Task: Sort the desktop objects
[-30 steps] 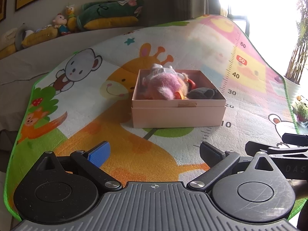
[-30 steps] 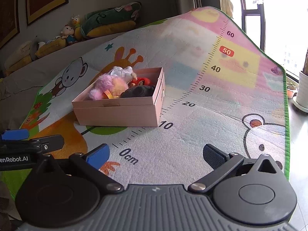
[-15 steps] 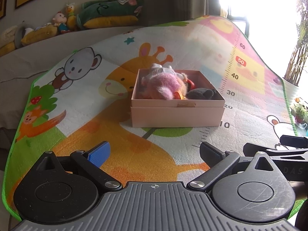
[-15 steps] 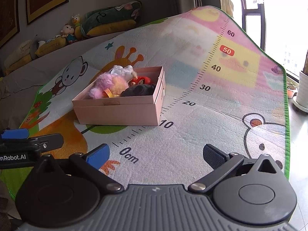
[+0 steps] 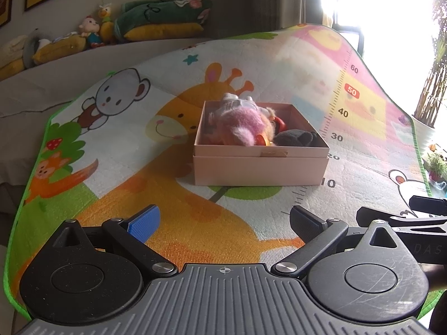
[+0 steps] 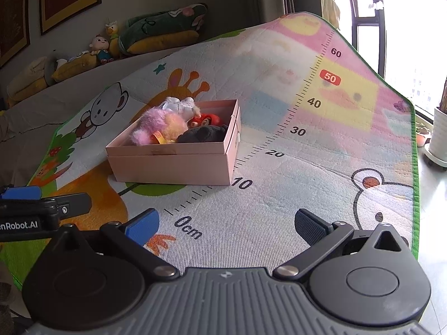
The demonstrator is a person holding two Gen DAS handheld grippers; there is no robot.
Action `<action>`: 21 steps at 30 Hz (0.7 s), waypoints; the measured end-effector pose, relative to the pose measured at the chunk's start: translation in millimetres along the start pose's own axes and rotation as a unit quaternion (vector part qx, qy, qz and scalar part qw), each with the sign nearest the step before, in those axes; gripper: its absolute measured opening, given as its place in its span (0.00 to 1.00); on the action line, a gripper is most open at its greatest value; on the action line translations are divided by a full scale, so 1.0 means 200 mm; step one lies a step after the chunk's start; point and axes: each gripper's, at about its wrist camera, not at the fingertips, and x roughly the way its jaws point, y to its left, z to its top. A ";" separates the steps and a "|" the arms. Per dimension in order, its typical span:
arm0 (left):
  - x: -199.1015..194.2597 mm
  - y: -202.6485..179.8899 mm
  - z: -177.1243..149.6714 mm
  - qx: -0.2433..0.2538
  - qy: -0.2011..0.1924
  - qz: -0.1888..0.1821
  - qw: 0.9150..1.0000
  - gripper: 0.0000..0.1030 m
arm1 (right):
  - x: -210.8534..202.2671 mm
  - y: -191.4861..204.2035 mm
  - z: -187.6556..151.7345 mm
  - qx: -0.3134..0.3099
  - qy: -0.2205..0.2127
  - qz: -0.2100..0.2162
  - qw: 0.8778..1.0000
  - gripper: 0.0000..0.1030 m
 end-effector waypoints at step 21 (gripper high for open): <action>-0.01 0.00 -0.01 0.000 0.001 0.001 1.000 0.99 | -0.01 -0.01 0.00 0.005 -0.002 0.000 1.000 1.00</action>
